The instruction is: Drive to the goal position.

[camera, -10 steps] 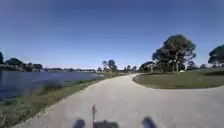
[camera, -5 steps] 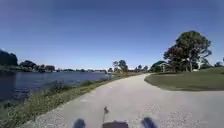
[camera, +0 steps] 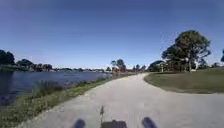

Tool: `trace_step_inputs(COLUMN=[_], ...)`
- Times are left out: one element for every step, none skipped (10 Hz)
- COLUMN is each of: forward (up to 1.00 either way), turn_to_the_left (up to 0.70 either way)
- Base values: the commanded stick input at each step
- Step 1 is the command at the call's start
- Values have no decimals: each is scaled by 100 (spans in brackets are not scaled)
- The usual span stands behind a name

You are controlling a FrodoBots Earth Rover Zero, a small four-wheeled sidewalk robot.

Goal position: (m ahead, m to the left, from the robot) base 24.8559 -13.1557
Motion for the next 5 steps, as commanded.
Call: trace_step_inputs(forward=[85,85,85,85,85], turn_to_the_left=[0,0,0,0,0])
